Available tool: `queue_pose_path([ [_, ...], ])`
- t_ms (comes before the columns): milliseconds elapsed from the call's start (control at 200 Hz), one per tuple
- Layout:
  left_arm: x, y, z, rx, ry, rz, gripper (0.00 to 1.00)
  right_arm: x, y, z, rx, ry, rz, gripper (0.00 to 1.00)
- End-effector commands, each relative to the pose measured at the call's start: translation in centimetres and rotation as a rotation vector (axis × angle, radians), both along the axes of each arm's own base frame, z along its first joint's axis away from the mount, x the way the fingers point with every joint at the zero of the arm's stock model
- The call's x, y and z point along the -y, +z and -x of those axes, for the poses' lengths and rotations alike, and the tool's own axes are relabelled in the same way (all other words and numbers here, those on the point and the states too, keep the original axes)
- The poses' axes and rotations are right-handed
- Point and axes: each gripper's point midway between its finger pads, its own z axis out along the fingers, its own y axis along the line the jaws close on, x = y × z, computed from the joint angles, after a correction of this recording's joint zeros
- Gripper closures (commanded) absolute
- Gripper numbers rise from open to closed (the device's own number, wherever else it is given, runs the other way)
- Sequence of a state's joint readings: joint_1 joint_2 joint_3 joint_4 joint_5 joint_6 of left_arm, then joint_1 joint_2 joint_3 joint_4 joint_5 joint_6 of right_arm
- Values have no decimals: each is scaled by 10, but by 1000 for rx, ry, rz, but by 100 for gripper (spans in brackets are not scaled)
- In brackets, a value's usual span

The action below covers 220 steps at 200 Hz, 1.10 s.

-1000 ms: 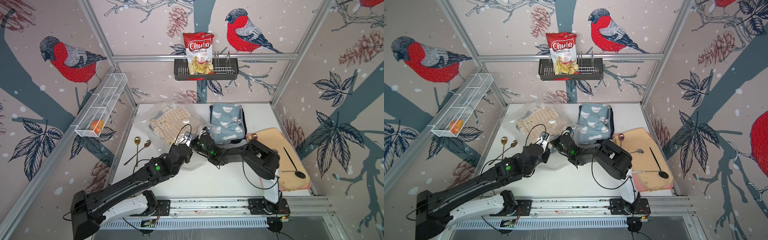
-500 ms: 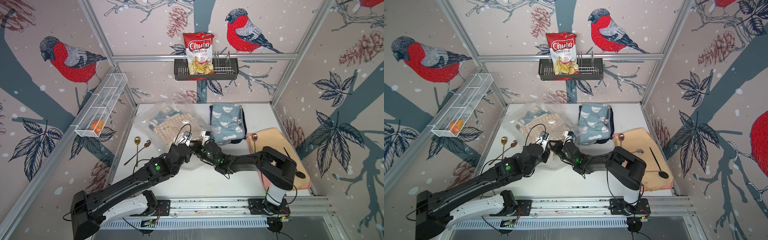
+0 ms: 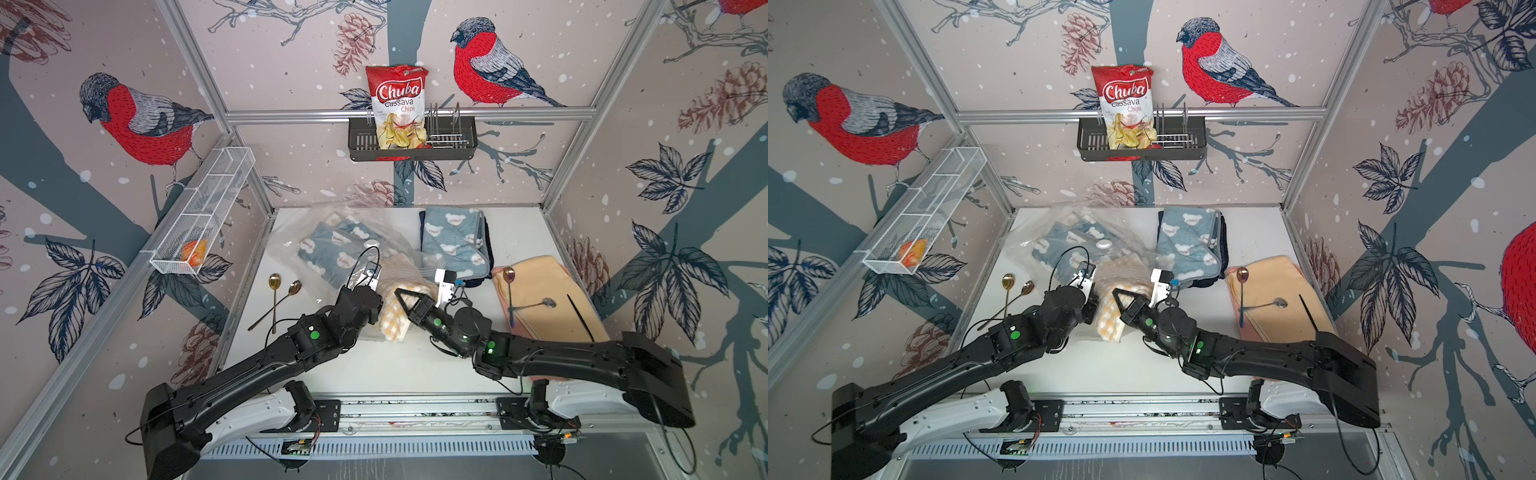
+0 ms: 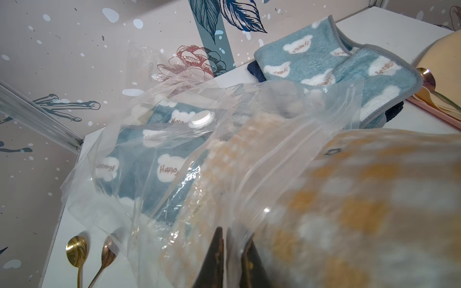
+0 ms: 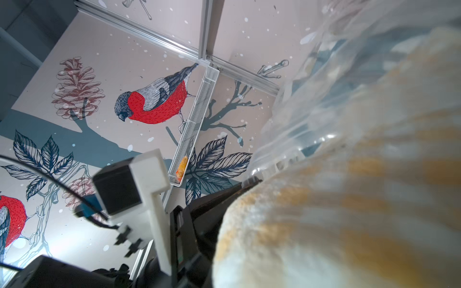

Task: Take the blanket out of the vacuum bag
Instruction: Take out the blanket from the vacuum bag, then place the blanket at the center of the board.

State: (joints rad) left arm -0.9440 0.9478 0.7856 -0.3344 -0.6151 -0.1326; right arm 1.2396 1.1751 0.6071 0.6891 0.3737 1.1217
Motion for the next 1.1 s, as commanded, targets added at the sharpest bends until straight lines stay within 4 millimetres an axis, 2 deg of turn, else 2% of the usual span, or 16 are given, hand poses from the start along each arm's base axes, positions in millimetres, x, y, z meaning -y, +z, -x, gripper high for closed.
queue_pose_path([
  [0, -5, 9, -4, 30, 36, 25, 86, 27, 22, -6, 92, -94, 60, 100],
  [250, -10, 16, -5, 43, 46, 51, 85, 68, 102, -8, 231, -189, 70, 100],
  [530, -13, 20, -3, 53, 45, 69, 85, 118, 185, -50, 343, -264, 54, 100],
  [620, -13, 19, -3, 52, 45, 65, 85, 134, 203, -66, 364, -287, 57, 100],
  [700, -14, 20, -3, 53, 49, 63, 86, 148, 206, -84, 349, -292, 55, 100],
  [815, -18, 22, -4, 62, 67, 60, 88, 166, 194, -105, 312, -287, 67, 100],
  [1096, -24, 33, 0, 98, 73, 103, 92, 211, 162, -116, 252, -307, 108, 100],
])
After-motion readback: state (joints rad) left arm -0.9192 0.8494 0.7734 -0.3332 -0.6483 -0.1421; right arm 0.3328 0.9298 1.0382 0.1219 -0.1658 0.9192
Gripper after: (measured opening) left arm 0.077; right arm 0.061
